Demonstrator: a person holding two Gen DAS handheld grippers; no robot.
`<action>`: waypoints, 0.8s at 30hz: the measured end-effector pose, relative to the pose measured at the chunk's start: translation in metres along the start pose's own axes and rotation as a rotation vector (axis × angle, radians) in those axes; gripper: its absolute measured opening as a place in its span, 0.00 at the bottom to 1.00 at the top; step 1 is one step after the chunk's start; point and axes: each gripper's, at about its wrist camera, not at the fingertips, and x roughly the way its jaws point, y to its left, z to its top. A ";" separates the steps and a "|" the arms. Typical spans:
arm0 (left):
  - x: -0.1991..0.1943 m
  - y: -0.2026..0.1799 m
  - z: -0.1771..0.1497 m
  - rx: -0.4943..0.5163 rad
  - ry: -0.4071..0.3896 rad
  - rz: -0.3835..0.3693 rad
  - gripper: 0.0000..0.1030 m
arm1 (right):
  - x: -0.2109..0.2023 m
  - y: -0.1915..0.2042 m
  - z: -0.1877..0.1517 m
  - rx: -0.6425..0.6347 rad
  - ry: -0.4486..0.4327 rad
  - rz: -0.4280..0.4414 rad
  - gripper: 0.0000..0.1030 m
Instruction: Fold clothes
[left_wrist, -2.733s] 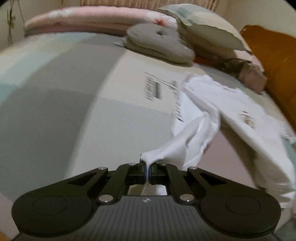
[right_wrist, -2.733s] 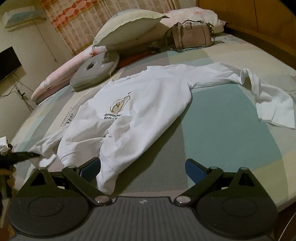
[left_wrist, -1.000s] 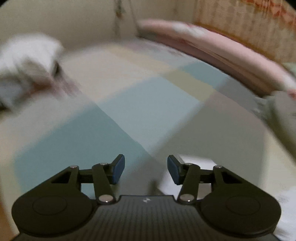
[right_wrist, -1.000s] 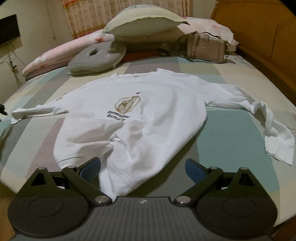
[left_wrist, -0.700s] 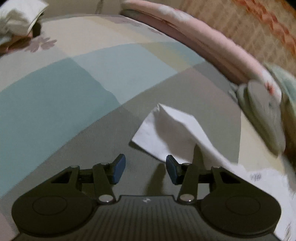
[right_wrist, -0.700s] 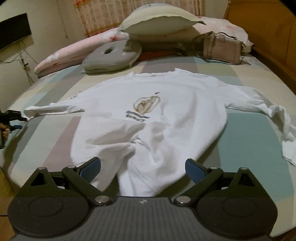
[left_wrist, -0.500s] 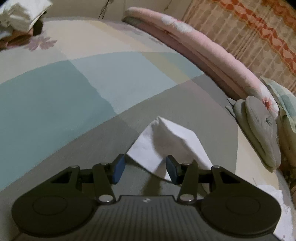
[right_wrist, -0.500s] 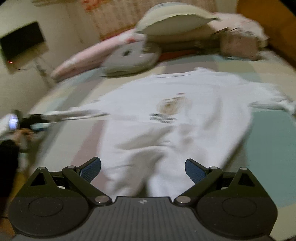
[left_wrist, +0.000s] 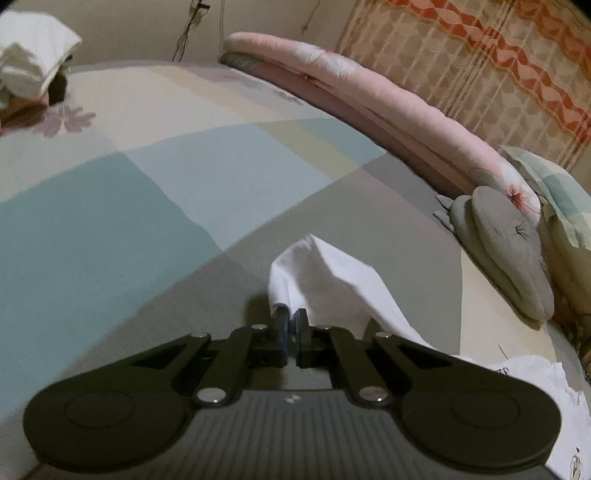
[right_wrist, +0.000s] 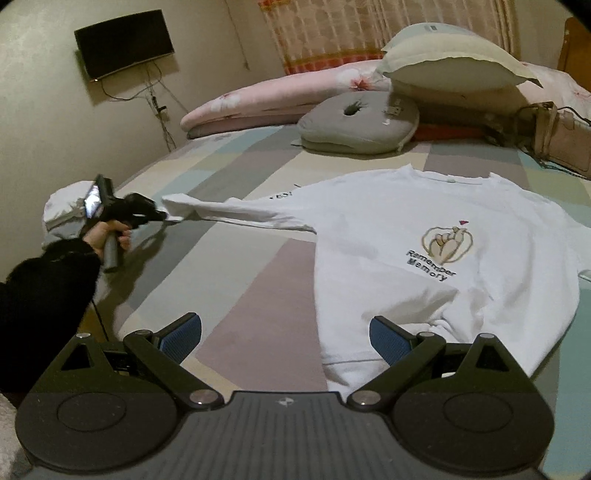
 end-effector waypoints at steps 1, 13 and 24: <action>-0.007 0.002 0.005 0.003 -0.005 0.003 0.01 | 0.000 -0.001 -0.001 0.008 0.000 -0.002 0.97; -0.052 0.026 0.053 0.007 -0.033 0.123 0.00 | 0.005 0.004 -0.004 0.023 0.009 0.019 0.97; -0.015 -0.094 0.010 0.349 0.086 -0.135 0.17 | 0.006 -0.004 -0.005 0.041 0.007 0.013 0.97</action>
